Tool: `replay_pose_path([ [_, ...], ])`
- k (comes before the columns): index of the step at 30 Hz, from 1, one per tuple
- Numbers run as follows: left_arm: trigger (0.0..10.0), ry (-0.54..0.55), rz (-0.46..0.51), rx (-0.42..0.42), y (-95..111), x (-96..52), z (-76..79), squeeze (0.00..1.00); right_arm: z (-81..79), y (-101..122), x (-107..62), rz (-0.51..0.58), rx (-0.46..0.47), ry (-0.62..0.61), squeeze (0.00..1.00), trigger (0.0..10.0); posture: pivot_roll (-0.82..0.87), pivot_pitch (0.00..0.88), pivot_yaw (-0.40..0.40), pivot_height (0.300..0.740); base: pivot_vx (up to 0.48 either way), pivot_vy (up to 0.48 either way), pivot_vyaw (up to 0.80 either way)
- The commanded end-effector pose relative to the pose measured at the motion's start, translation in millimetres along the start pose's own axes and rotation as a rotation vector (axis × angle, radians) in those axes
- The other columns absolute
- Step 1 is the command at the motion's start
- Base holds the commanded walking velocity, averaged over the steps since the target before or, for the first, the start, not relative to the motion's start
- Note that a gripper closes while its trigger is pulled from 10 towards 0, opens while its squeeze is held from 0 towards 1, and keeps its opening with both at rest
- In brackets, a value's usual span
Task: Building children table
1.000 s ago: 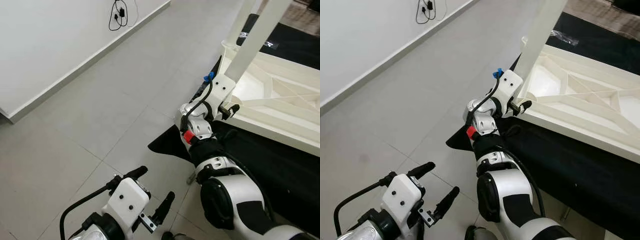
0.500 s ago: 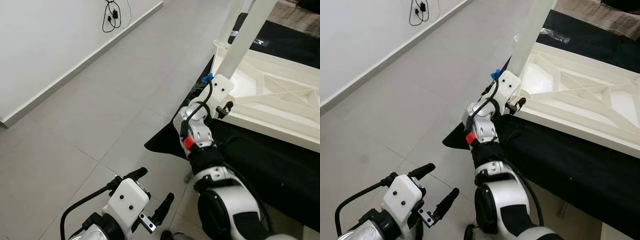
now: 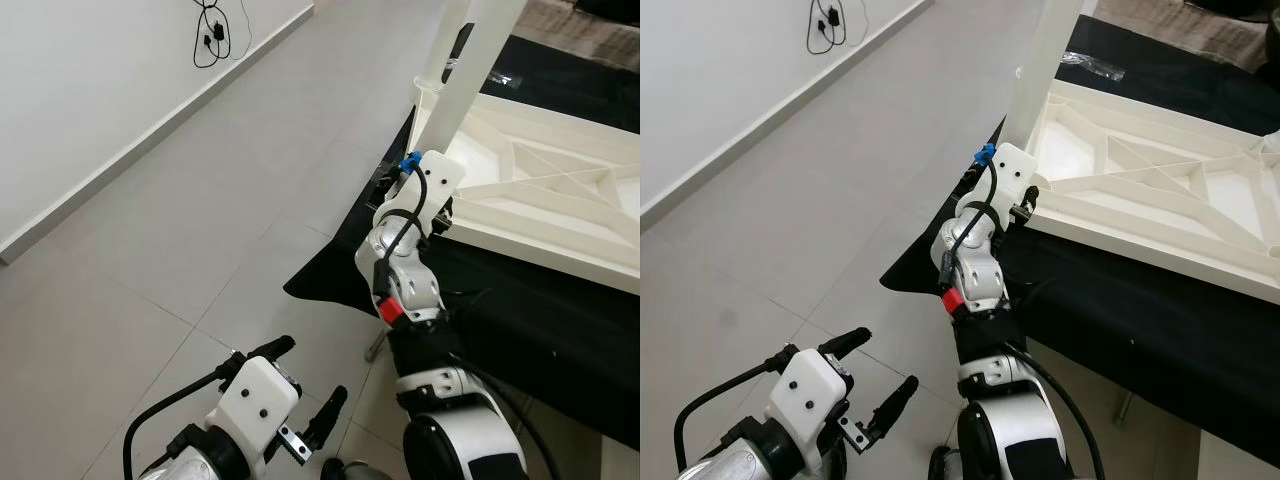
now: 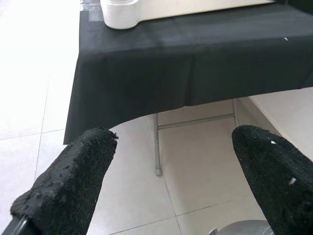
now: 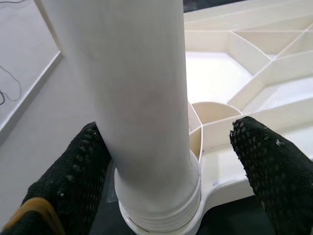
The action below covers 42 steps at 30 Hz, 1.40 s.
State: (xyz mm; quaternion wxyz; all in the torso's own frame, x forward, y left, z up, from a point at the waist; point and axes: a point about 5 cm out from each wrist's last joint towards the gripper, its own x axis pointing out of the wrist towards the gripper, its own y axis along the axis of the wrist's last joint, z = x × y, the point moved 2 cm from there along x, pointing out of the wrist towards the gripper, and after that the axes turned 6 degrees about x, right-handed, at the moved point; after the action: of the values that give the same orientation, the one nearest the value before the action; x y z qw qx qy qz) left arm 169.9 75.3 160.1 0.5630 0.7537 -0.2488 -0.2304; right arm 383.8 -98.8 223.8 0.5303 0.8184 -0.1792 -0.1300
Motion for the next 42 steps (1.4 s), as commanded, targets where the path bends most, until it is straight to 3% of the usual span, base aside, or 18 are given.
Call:
replay_pose_path([
  [1,10.0,-0.009,-0.012,-0.005,-3.6,-0.3,2.2,0.00,-2.9,-28.8,-19.7,-0.120,0.026,0.027,0.00,10.0,0.17,0.217,-0.121,0.740,0.000,0.000,0.00],
  [7,10.0,-0.006,-0.012,-0.002,-4.3,0.4,1.2,0.00,-1.4,-34.4,-29.3,-0.154,0.020,0.059,0.00,10.0,0.17,0.220,-0.121,0.740,0.000,0.000,0.00],
  [12,10.0,-0.007,-0.015,0.006,-6.5,1.9,-1.0,0.00,-0.2,-43.2,-48.0,-0.215,-0.031,0.167,0.00,10.0,0.16,0.211,-0.118,0.740,0.000,0.000,0.00],
  [29,10.0,0.018,-0.032,0.008,-9.9,1.9,-7.2,0.00,23.5,-29.4,-54.1,-0.193,-0.128,0.251,0.00,10.0,0.16,0.208,-0.108,0.740,0.000,0.000,0.00],
  [30,10.0,0.050,-0.041,0.006,-11.8,1.2,-10.9,0.00,28.6,-26.9,-58.6,-0.173,-0.172,0.326,0.00,10.0,0.16,0.202,-0.111,0.740,0.000,0.000,0.00],
  [31,10.0,0.050,-0.041,0.006,-11.8,1.2,-10.9,0.00,28.6,-26.9,-58.6,-0.173,-0.172,0.326,0.00,10.0,0.16,0.202,-0.111,0.740,0.000,0.000,0.00],
  [32,10.0,0.103,-0.066,0.003,-16.3,-0.1,-17.0,0.00,38.8,-26.4,-64.4,-0.138,-0.223,0.416,0.00,10.0,0.15,0.195,-0.112,0.740,0.000,0.000,0.00],
  [33,10.0,0.103,-0.066,0.003,-16.3,-0.1,-17.0,0.00,38.8,-26.4,-64.4,-0.138,-0.223,0.416,0.00,10.0,0.15,0.195,-0.112,0.740,0.000,0.000,0.00],
  [34,10.0,0.144,-0.079,-0.003,-19.5,-1.2,-21.8,0.00,49.1,-27.1,-69.8,-0.119,-0.264,0.472,0.00,10.0,0.15,0.193,-0.111,0.740,0.000,0.000,0.00],
  [35,10.0,0.144,-0.079,-0.003,-19.5,-1.2,-21.8,0.00,49.1,-27.1,-69.8,-0.119,-0.264,0.472,0.00,10.0,0.15,0.193,-0.111,0.740,0.000,0.000,0.00],
  [37,10.0,0.257,-0.105,-0.017,-26.4,-3.6,-36.3,0.00,78.6,-33.9,-84.2,-0.121,-0.317,0.526,0.00,10.0,0.15,0.170,-0.112,0.740,0.000,0.000,0.00],
  [42,10.0,0.314,-0.124,-0.014,-30.5,-5.1,-44.0,0.00,92.8,-38.2,-91.4,-0.154,-0.315,0.517,0.00,10.0,0.15,0.148,-0.112,0.740,0.000,0.000,0.00],
])
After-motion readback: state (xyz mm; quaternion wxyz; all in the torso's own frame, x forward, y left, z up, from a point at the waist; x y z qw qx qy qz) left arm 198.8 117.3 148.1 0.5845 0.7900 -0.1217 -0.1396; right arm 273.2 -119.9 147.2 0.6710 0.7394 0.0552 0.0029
